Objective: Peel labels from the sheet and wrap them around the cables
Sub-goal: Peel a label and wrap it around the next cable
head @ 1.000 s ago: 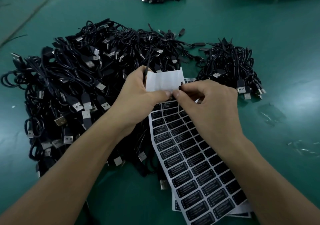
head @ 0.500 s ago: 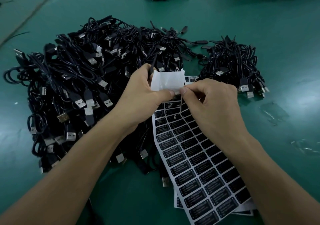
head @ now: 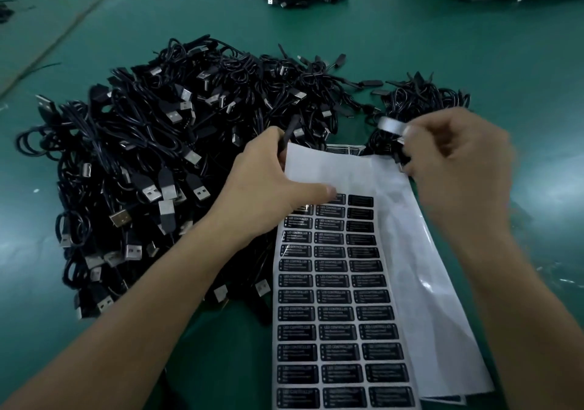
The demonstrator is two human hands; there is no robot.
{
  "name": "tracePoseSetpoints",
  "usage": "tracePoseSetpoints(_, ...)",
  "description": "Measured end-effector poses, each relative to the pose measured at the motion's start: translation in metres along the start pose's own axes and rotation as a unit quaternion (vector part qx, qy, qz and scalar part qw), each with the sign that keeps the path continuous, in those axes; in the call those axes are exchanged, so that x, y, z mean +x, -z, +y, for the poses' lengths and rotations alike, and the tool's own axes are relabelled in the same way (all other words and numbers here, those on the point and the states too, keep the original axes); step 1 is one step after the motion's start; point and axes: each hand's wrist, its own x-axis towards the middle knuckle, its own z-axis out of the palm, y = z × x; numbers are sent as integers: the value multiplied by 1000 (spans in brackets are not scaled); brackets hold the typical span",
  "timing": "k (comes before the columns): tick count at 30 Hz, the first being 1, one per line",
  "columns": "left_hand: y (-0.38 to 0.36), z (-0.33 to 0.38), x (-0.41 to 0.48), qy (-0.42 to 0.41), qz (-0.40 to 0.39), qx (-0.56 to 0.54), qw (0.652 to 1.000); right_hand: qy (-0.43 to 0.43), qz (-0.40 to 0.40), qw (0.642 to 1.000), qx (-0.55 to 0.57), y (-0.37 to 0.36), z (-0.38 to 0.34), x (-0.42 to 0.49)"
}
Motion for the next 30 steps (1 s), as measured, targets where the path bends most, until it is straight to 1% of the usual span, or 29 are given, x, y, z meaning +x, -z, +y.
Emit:
tracePoseSetpoints(2, -4, -1, -1, -10, 20, 30, 999, 14, -48, 998, 48, -8, -6, -10)
tracePoseSetpoints(3, -6, -1, -2, -16, 38, 43, 998, 7, -74, 995, 73, -13, -8, -15)
tracePoseSetpoints(5, -10, 2, -4, -26, 77, 45, 996, -33, -124, 985, 117, -22, -8, -23)
tracePoseSetpoints(7, -11, 5, -5, -35, 107, 0, 994, -101, -160, 968, 167, -28, -6, -27)
tracePoseSetpoints(9, -9, 7, -4, -43, 134, -63, 988, -151, -163, 953, 204, -32, -2, -26)
tracePoseSetpoints(11, -5, 8, -3, -41, 151, -92, 983, -156, -149, 954, 206, -33, 2, -25)
tracePoseSetpoints(14, -3, 10, -2, -45, 124, -82, 988, -123, -119, 967, 187, -33, 4, -25)
tracePoseSetpoints(16, -5, 11, -4, -49, 90, -77, 992, -73, -95, 982, 148, -34, 4, -27)
tracePoseSetpoints(18, -7, 10, -5, -34, 53, -110, 992, -11, -78, 992, 103, -36, 4, -30)
tracePoseSetpoints(20, -8, 8, -5, -13, 39, -144, 989, 42, -71, 994, 73, -37, 3, -32)
tracePoseSetpoints(23, -8, 6, -4, 1, 41, -164, 986, 92, -85, 991, 54, -38, 3, -34)
tracePoseSetpoints(27, -8, 5, -4, 0, 35, -169, 985, 123, -127, 982, 71, -39, 3, -36)
tracePoseSetpoints(30, -8, 7, -4, 6, 36, -200, 979, 109, -140, 981, 84, -38, 4, -36)
